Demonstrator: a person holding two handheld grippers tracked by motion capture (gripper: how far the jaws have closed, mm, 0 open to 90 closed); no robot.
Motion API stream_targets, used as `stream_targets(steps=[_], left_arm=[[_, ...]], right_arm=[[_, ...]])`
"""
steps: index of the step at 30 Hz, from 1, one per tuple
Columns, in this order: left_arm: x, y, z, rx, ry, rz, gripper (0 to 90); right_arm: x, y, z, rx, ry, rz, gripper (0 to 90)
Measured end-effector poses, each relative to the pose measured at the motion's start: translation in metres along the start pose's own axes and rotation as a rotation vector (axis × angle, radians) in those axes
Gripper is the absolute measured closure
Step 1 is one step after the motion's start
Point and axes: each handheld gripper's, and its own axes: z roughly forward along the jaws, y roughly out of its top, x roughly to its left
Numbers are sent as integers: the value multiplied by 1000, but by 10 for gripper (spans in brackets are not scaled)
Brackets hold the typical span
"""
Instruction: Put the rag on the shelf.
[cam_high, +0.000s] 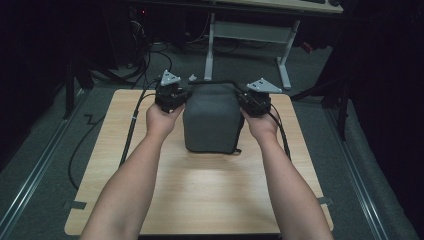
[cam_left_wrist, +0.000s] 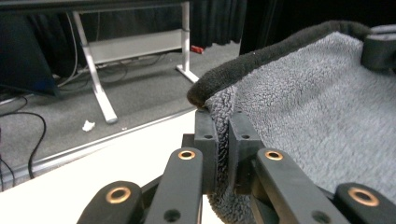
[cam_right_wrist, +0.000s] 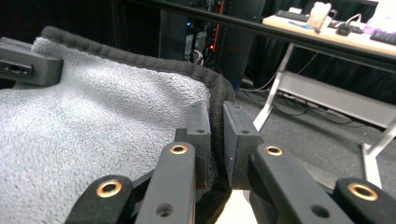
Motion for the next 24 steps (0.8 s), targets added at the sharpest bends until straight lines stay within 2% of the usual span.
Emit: stream_targets(steps=[6, 12, 18, 24], left_arm=[[2, -15, 7, 29, -21, -26, 846], [6, -25, 11, 46, -45, -56, 846], [11, -36, 15, 85, -74, -81, 846], [17, -50, 19, 86, -122, -153, 843]], right_arm=[[-3, -9, 5, 37, 22, 4, 829], [-7, -21, 8, 63, 55, 57, 828], [-7, -36, 10, 107, 102, 37, 831], [-10, -45, 12, 107, 119, 91, 831]])
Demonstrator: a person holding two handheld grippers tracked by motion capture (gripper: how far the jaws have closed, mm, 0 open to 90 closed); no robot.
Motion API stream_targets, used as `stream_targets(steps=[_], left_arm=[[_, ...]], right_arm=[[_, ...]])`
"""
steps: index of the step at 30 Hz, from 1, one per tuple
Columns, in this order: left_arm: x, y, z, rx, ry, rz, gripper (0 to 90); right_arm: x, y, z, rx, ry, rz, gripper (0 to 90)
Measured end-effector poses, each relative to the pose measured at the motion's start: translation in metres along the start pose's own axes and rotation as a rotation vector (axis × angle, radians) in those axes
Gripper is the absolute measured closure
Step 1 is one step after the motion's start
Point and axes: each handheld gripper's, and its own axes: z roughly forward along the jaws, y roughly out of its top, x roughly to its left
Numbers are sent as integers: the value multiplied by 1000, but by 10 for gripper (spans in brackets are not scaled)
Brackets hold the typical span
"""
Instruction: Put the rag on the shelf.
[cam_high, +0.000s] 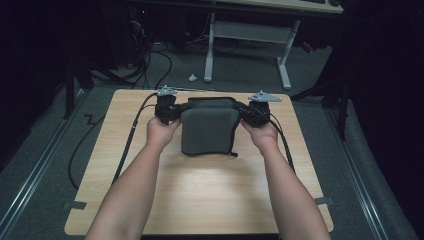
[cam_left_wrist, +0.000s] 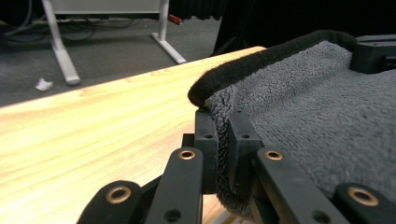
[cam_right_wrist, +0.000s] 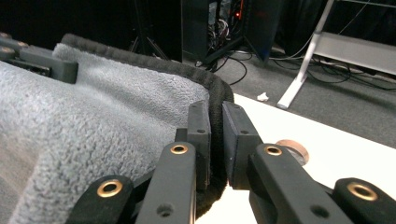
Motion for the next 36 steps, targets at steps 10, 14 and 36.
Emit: stream_targets(steps=[10, 14, 36], left_arm=[[4, -17, 12, 39, -22, -57, 838], [4, -18, 13, 49, -17, -65, 831], [8, -11, -2, 21, 50, -102, 663]], right_arm=[[-7, -19, 9, 54, 0, 44, 843], [-8, -22, 11, 63, -4, 50, 841], [-17, -11, -2, 29, -72, 72, 739]])
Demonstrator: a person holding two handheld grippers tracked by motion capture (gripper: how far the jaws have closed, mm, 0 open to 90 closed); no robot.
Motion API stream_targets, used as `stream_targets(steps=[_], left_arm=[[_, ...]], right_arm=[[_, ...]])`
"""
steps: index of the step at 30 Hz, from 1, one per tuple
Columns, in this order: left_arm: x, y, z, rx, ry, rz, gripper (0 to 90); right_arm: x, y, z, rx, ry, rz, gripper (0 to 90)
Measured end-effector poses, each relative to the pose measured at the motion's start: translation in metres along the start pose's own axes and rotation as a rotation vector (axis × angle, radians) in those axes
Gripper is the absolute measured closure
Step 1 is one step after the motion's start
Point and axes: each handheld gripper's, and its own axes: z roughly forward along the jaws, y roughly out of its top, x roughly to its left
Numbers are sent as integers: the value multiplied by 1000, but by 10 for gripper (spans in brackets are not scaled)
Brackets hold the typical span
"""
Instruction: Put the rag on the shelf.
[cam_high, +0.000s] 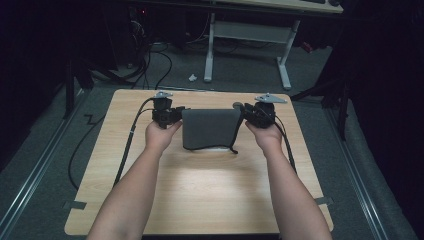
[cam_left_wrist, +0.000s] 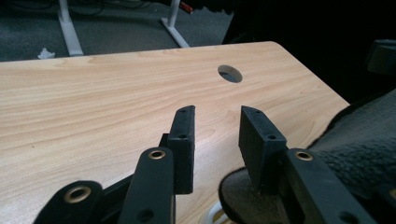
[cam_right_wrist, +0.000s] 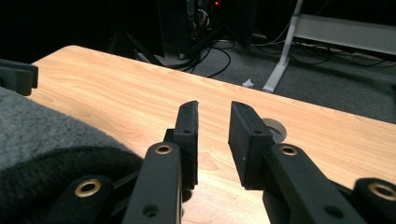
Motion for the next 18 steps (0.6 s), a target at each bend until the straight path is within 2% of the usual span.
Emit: stream_targets(steps=[13, 18], left_arm=[[2, 3, -7, -20, 21, 6, 659], [-1, 5, -13, -32, 33, 23, 643]], right_arm=[[0, 3, -2, -6, -9, 1, 712], [1, 2, -6, -10, -10, -8, 692]])
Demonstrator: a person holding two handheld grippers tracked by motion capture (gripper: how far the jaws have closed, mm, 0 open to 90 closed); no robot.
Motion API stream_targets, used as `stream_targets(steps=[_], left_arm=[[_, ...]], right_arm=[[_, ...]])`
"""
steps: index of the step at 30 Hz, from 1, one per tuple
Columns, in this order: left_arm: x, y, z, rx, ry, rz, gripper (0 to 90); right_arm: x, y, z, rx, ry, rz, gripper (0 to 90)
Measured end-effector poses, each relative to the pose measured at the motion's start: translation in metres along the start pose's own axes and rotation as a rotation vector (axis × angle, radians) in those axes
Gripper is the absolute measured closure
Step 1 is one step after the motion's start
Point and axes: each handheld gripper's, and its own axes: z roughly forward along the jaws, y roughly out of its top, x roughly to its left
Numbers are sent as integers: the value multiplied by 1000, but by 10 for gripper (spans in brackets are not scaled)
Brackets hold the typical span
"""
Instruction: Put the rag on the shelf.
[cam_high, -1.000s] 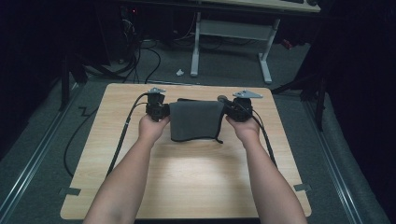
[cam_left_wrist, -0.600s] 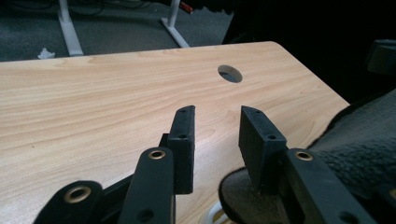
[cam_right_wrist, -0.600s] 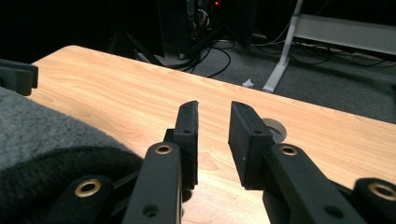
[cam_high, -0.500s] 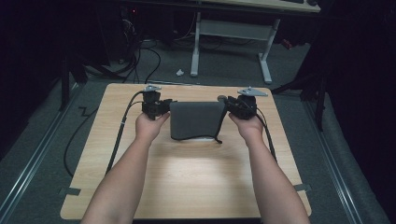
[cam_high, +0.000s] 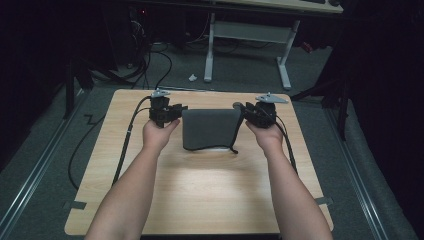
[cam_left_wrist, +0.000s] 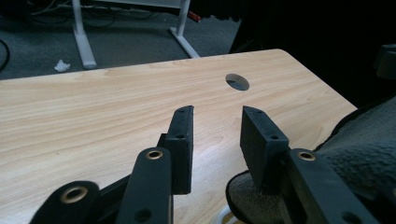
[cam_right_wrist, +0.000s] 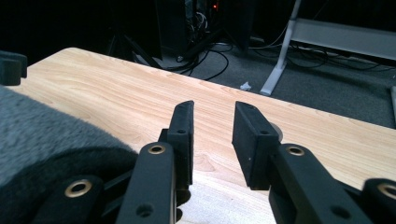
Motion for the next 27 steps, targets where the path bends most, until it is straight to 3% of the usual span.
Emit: stream_targets(steps=[4, 14, 20, 23, 27], left_arm=[[0, -1, -8, -28, 7, -5, 632], [3, -6, -38, -67, 38, 9, 623], [0, -11, -56, -100, 57, 37, 595], [0, -14, -62, -112, 62, 28, 574], [-3, -21, -70, -109, 82, 61, 536]], right_arm=[[0, 1, -4, -4, -4, 9, 672], [8, 9, -27, -26, -21, -24, 639], [12, 8, -43, -46, -29, -40, 602], [13, 5, -49, -40, -33, -36, 589], [16, 1, -54, -13, -40, -55, 529]])
